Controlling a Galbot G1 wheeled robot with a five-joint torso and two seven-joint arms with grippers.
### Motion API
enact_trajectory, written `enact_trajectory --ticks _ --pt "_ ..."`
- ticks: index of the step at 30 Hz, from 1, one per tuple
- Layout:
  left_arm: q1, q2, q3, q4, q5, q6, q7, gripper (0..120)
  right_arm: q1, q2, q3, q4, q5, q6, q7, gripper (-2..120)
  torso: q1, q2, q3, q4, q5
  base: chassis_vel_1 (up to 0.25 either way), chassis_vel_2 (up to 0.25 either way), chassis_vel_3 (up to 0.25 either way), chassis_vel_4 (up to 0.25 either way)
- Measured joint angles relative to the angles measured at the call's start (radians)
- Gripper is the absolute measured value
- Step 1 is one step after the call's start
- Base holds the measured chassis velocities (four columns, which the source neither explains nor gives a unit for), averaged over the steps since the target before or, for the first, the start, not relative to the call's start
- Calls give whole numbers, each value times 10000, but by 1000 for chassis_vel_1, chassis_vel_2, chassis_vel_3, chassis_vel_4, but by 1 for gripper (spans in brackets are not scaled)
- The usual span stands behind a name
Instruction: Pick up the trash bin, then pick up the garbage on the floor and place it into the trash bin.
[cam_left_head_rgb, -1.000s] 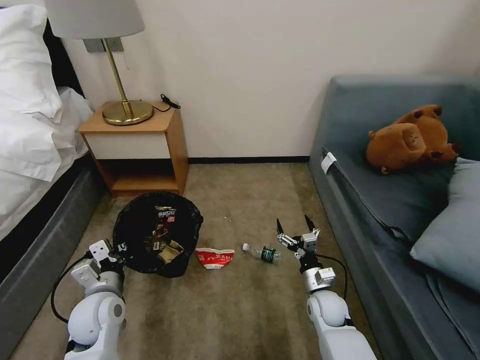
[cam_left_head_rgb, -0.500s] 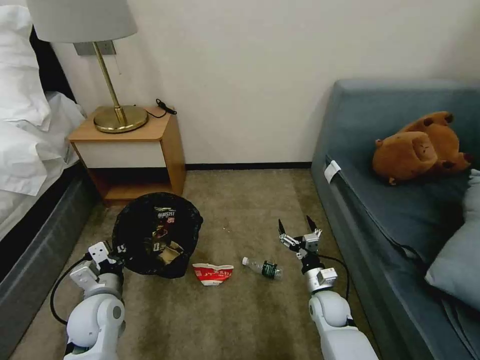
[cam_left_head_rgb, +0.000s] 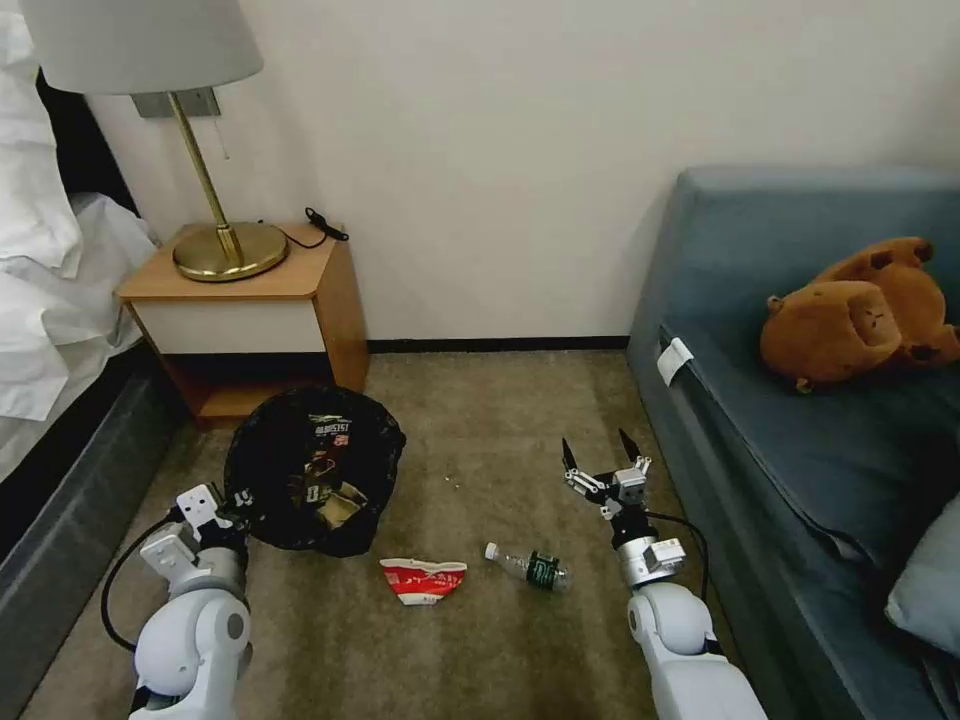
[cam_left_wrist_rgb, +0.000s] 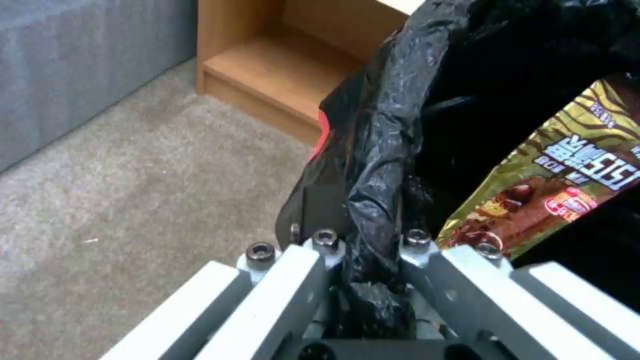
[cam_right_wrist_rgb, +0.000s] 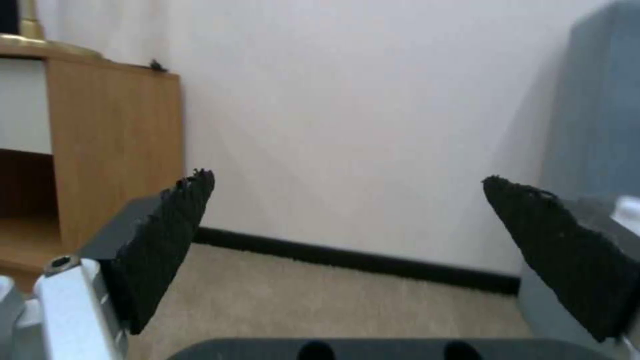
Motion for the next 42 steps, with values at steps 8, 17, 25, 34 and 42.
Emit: enact_trajectory --ticks 8,17,25,34,42 --pt "87 -64 6 -45 25 -41 5 1 434 -909 -468 15 -58 -85 -628 100 0 0 -1 1 1 0 0 0 0" --pt "15 -184 44 -89 77 1 14 1 1268 -2274 -929 56 -458 -957 -3924 100 0 0 0 2 0 0 0 0 0" --pt "-59 -215 31 -54 151 26 15 1 1930 -3002 -1615 -279 -758 -1540 -5827 100 0 0 0 1 0 0 0 0 0" --pt "-76 -263 -110 -6 164 29 45 1 3041 -3216 -2602 -1731 -1307 -2084 -8066 100 0 0 0 -1 -2 0 0 0 0" --pt "-118 -372 -174 26 314 -2 62 1 4230 -2268 -2690 -3643 -2315 -2304 -9554 100 0 -1 0 2 -2 0 0 0 0"
